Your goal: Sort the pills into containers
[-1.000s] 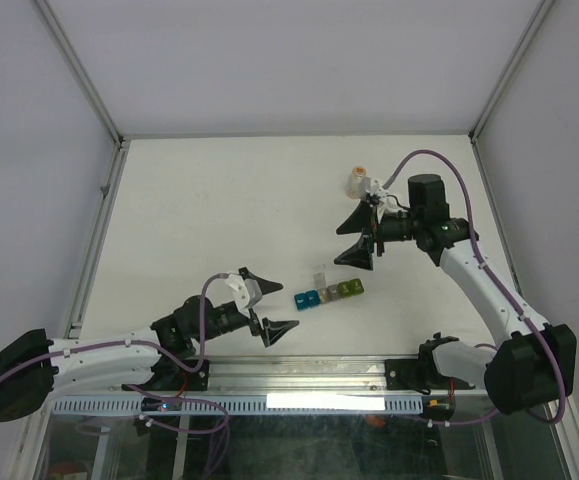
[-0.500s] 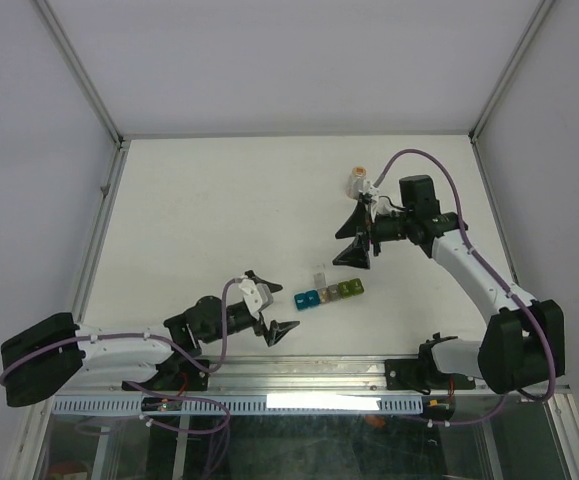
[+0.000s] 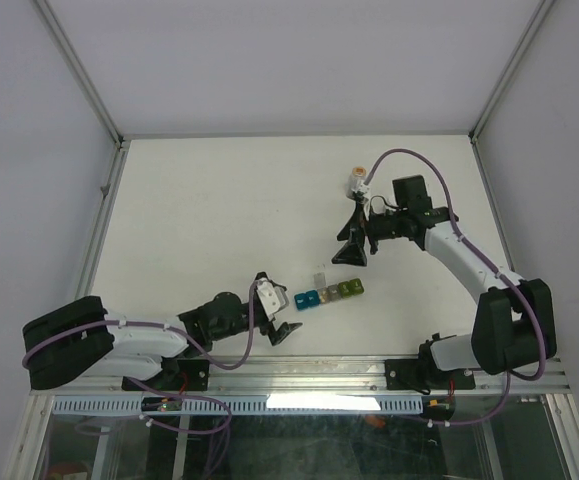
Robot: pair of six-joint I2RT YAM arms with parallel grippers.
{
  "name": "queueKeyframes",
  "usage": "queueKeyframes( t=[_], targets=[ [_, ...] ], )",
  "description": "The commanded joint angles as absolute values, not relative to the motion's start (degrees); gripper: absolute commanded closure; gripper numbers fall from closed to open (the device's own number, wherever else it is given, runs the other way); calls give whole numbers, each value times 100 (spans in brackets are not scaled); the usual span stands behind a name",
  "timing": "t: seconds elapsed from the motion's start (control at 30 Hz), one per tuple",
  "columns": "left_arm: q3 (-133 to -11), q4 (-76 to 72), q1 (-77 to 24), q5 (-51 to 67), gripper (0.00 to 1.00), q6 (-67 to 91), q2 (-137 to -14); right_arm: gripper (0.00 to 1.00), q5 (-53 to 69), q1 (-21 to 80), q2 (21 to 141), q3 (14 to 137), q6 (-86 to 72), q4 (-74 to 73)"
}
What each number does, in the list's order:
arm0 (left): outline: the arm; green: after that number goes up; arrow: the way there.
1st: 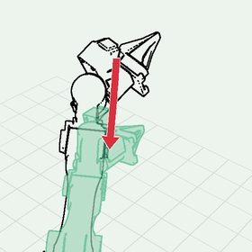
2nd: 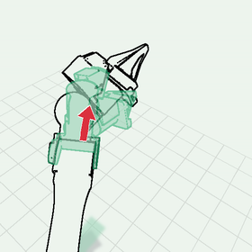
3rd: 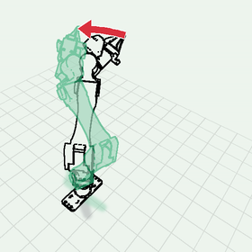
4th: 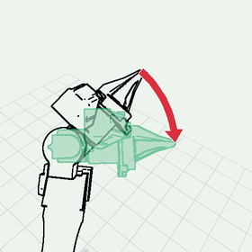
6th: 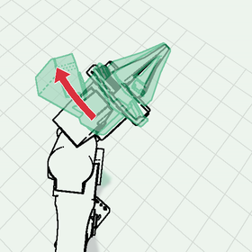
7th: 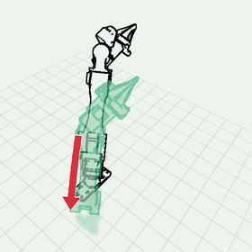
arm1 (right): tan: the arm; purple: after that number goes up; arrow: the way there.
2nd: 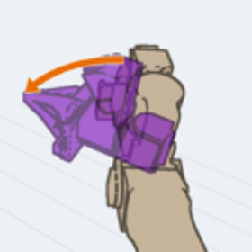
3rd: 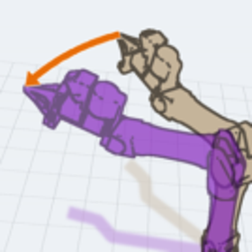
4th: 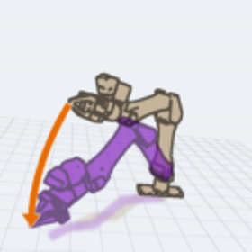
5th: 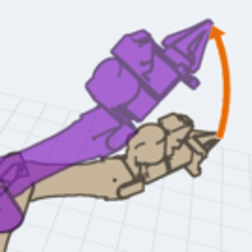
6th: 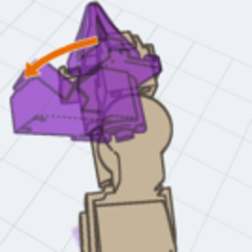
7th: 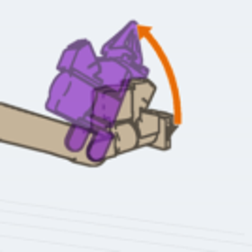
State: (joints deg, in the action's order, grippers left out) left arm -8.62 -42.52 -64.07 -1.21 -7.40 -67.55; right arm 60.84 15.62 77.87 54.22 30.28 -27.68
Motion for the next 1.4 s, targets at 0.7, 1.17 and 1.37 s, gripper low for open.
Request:
queueKeyframes(
  t=[0.7,1.17,1.37],
  targets=[
    [-1906,-5057,-5840,495,26,-1293,-8991,20,5047,1960,8760,6035,2901,-3029],
    [-2178,-5060,-5783,967,43,-1301,-9428,52,4136,1969,9251,6255,2142,-2820],
    [-2193,-5042,-5766,991,60,-1301,-9447,68,4092,1984,9531,6253,1909,-2668]
  ],
)
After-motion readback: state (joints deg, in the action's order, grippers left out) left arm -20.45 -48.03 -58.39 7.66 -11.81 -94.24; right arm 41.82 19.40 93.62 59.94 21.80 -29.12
